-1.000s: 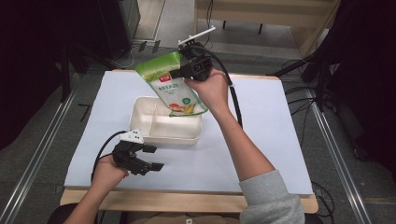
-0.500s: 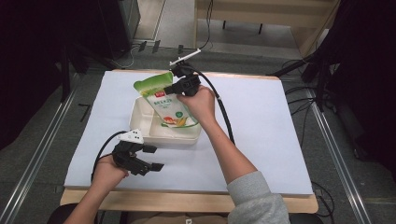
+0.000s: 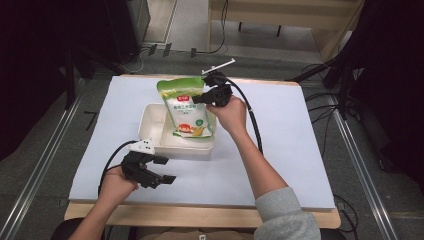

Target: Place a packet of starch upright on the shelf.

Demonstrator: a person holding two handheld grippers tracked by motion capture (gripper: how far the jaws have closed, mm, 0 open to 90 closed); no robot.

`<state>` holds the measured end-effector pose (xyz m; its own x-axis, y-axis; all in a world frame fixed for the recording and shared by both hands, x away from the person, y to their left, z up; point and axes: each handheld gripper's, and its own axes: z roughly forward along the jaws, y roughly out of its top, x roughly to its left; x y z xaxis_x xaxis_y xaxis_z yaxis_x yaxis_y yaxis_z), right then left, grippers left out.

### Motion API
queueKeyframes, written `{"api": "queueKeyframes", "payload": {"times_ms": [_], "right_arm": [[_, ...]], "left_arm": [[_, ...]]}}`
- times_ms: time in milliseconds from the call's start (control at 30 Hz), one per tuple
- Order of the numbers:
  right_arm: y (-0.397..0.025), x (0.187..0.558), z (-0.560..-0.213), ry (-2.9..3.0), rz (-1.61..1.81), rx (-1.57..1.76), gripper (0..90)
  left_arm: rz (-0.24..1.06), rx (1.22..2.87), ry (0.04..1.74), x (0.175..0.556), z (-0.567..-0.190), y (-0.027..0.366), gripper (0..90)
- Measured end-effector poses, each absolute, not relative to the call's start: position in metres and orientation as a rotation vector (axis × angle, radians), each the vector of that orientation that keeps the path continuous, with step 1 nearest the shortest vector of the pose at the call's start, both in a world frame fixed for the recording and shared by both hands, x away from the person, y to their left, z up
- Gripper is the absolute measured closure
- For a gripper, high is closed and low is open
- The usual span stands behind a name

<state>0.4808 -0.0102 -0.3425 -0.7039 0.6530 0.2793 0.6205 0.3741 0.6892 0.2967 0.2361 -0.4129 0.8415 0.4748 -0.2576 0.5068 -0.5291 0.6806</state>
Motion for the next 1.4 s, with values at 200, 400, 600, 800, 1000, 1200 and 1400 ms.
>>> {"api": "queueKeyframes", "payload": {"times_ms": [200, 400, 600, 800, 1000, 1200, 1400], "right_arm": [[-0.023, 0.48, -0.352, 2.524, 1.268, 1.123, 62.0], [-0.036, 0.48, -0.358, 2.503, 1.25, 1.164, 58.3], [-0.043, 0.472, -0.357, 2.511, 1.305, 1.158, 52.9], [-0.05, 0.461, -0.358, 2.535, 1.314, 1.138, 50.2], [-0.059, 0.447, -0.36, 2.544, 1.323, 1.106, 47.8], [-0.071, 0.433, -0.363, 2.553, 1.319, 1.086, 45.6], [-0.083, 0.417, -0.365, 2.581, 1.302, 1.06, 44.7]], "left_arm": [[-0.049, 2.229, 0.711, 0.297, -0.413, 0.236, 23.3], [-0.054, 2.221, 0.71, 0.298, -0.414, 0.235, 23.3], [-0.054, 2.224, 0.712, 0.298, -0.414, 0.235, 23.3], [-0.057, 2.223, 0.713, 0.298, -0.414, 0.235, 23.3], [-0.057, 2.219, 0.714, 0.298, -0.415, 0.235, 23.3], [-0.057, 2.222, 0.723, 0.298, -0.415, 0.235, 23.3], [-0.056, 2.221, 0.725, 0.298, -0.414, 0.235, 23.3]]}}
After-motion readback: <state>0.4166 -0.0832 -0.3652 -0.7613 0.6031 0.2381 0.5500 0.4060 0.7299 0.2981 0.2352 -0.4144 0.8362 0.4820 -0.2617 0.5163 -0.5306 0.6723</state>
